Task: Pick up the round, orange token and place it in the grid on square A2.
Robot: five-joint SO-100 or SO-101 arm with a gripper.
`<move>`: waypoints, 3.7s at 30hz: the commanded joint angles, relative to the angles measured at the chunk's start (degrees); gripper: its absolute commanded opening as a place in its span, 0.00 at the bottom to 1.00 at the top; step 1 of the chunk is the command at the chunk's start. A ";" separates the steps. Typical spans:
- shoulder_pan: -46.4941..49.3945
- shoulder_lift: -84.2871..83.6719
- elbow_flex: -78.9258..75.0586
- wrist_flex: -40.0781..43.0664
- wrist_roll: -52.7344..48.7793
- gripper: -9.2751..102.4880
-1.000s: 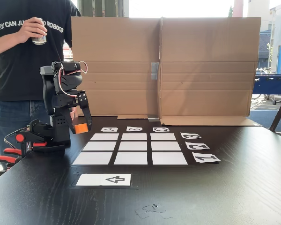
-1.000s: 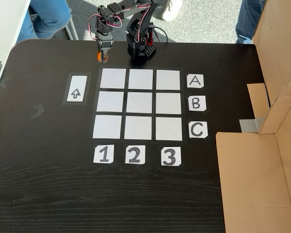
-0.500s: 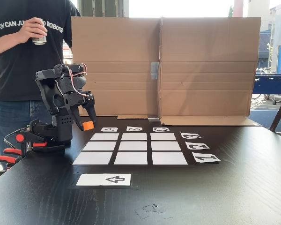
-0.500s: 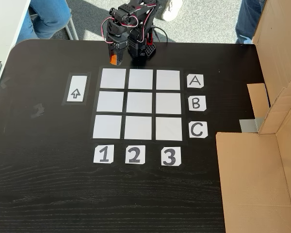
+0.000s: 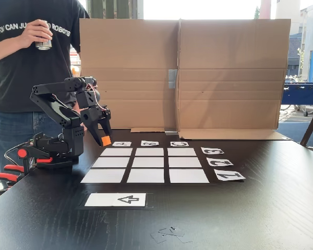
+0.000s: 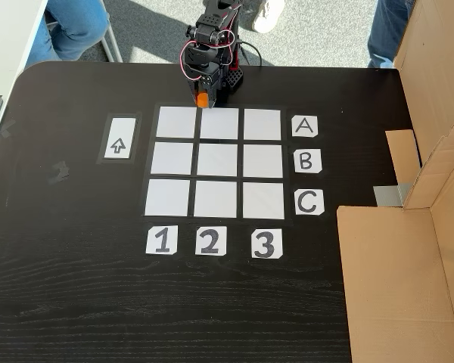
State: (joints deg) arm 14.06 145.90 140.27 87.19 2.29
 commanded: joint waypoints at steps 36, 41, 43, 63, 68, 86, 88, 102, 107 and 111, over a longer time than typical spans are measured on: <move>-8.09 -2.55 20.48 -25.40 14.68 0.36; -8.35 -2.46 20.65 -25.58 17.05 0.39; -8.35 -2.37 20.65 -25.66 18.02 0.44; -4.22 1.23 17.58 -26.81 23.82 0.72; 3.16 2.02 12.22 -30.67 26.02 0.72; 37.79 -0.88 -13.62 -51.86 51.68 0.72; 42.54 -1.41 -16.08 -51.94 55.28 0.72; 75.94 -2.64 -15.73 -60.29 68.12 0.46; 80.42 -0.09 -10.20 -62.67 74.27 0.20; 82.62 5.27 -2.02 -63.11 76.90 0.08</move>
State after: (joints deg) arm 95.45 146.87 134.38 25.05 77.87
